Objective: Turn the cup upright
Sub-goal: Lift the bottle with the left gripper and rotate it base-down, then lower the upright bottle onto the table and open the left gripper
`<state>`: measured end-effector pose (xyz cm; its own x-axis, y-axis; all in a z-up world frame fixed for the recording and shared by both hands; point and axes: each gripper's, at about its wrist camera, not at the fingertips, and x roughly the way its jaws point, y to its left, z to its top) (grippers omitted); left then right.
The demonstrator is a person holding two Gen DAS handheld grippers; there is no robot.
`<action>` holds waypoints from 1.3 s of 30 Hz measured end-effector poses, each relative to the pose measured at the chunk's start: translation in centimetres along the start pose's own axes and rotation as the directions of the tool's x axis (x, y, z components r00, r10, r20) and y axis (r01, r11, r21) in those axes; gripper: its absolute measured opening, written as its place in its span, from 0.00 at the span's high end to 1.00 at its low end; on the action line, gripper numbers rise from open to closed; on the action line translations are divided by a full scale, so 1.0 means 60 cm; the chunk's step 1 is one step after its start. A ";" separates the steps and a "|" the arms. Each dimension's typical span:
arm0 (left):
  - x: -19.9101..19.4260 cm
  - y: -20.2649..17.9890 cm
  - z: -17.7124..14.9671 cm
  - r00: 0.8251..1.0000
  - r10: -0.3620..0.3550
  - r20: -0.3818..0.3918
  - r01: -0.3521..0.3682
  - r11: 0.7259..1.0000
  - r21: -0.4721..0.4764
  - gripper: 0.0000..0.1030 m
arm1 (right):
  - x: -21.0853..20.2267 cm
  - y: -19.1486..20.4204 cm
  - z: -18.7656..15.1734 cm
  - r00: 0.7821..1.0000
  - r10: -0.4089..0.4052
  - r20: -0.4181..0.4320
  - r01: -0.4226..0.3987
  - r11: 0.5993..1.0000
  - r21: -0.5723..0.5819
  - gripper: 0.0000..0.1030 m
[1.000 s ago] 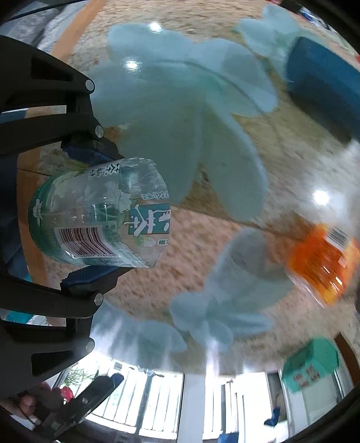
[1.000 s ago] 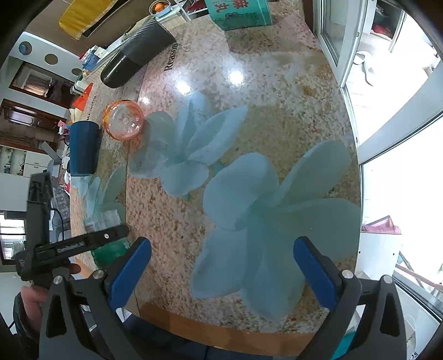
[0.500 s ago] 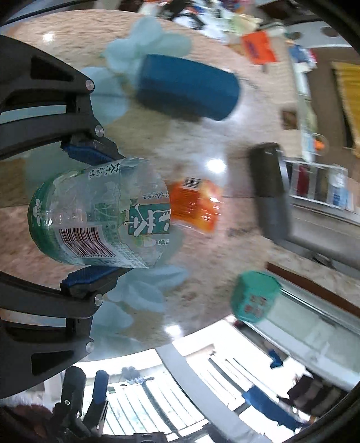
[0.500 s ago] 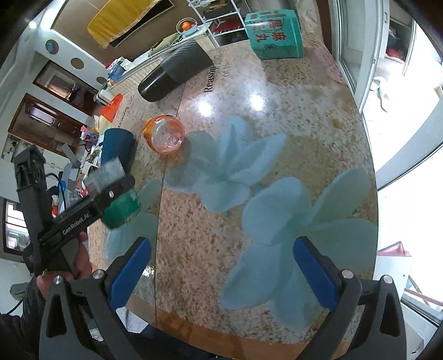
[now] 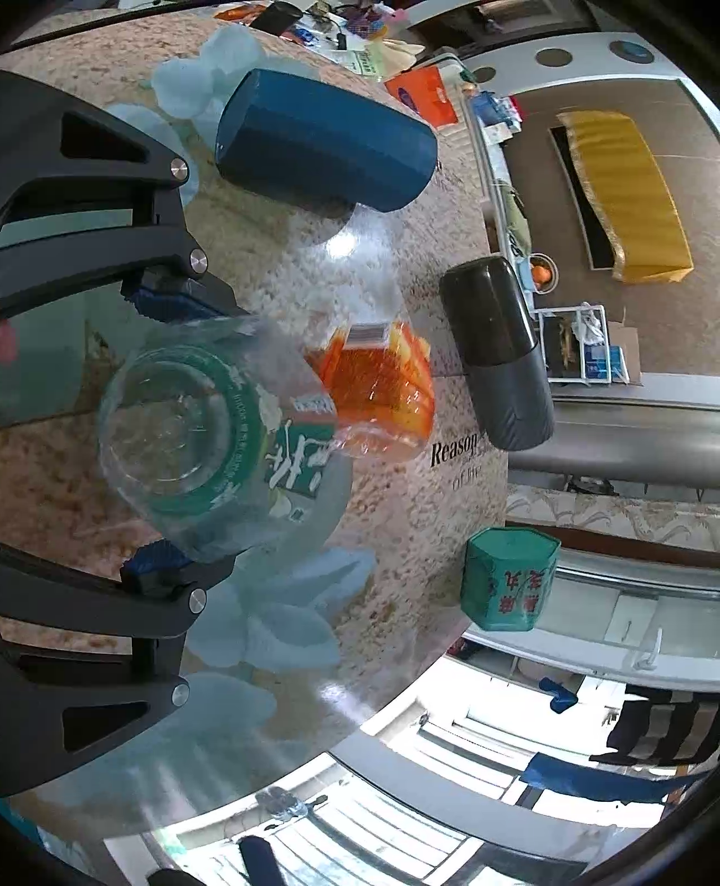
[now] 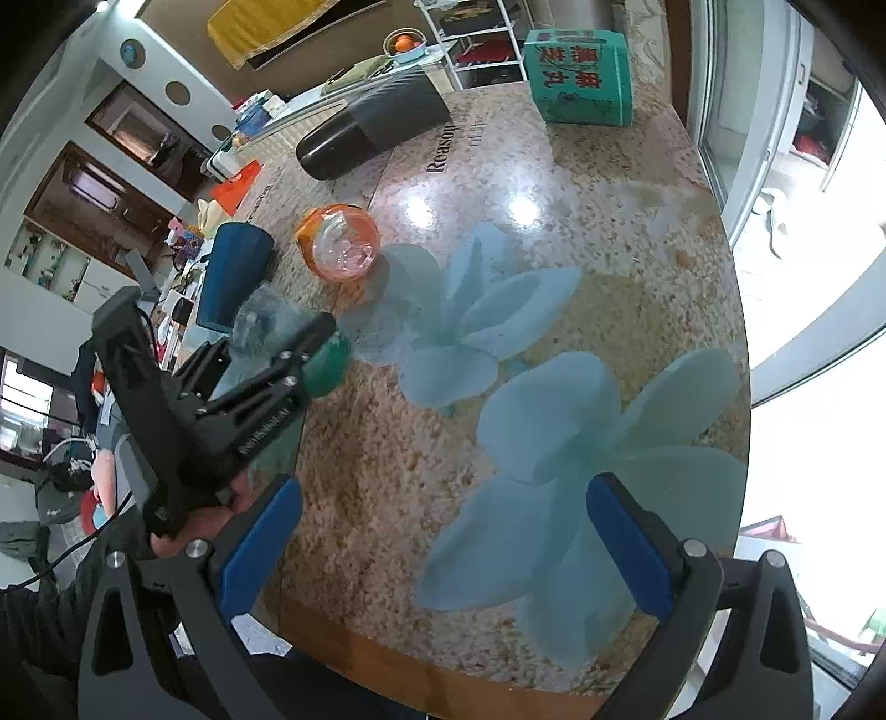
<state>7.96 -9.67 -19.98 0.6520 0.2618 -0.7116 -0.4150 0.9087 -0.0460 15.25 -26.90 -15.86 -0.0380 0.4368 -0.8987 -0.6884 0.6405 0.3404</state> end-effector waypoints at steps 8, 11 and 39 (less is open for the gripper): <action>0.001 0.000 -0.023 1.000 0.002 0.003 -0.002 0.999 -0.033 0.33 | 0.014 -0.013 -0.004 0.999 -0.022 -0.031 0.022 1.000 0.001 0.00; 0.009 0.002 -0.029 1.000 -0.005 -0.027 0.004 0.999 -0.045 0.32 | 0.014 -0.013 -0.006 0.999 -0.022 -0.037 0.022 1.000 -0.003 0.00; -0.124 0.055 0.089 0.982 -0.115 -0.152 0.106 0.992 -0.064 0.00 | -0.011 0.049 0.032 0.996 -0.072 0.057 0.070 0.997 0.038 0.00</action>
<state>5.12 -6.85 -11.09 0.5913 0.1035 -0.7998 -0.3832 0.9087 -0.1657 14.65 -24.08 -13.72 0.0528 0.4250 -0.9037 -0.6612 0.6930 0.2873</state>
